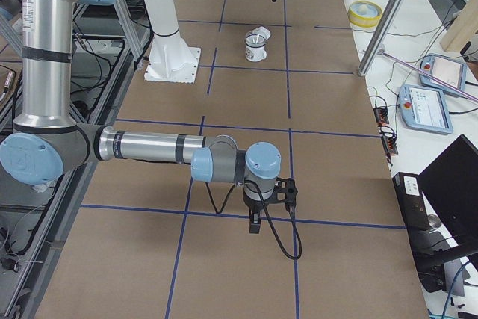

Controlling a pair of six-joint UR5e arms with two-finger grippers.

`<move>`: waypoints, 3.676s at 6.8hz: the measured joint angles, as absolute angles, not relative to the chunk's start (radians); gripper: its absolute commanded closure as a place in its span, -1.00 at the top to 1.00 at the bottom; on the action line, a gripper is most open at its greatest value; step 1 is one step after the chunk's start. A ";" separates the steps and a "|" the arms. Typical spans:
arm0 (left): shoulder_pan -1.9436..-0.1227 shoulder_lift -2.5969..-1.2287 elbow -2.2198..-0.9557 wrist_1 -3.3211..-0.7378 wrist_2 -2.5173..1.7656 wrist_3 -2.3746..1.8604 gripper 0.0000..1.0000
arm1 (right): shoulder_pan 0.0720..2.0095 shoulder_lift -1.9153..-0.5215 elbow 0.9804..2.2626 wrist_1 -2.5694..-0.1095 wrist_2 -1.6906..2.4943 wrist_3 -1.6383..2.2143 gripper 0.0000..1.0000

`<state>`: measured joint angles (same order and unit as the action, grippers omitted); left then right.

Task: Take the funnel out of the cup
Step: 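Move the left gripper down to the clear funnel in the mug, then grasp the funnel with the left gripper and lift it out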

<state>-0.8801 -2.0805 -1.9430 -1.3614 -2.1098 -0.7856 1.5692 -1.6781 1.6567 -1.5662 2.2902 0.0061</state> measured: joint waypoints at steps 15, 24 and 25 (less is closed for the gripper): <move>-0.617 -2.158 -1.893 -1.437 -1.969 -1.044 -1.00 | 1.569 -1.677 1.657 -1.566 2.290 0.006 1.00; -0.892 -2.125 -1.655 -2.040 -1.764 -1.109 -1.00 | 1.569 -1.678 1.657 -1.566 2.290 0.006 1.00; -0.889 -2.121 -1.558 -2.199 -1.655 -1.129 -1.00 | 1.569 -1.678 1.657 -1.566 2.290 0.006 1.00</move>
<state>-0.8887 -2.1210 -1.5576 -2.1993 -1.6553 -1.1289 1.5692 -1.6780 1.6567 -1.5662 2.2903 0.0061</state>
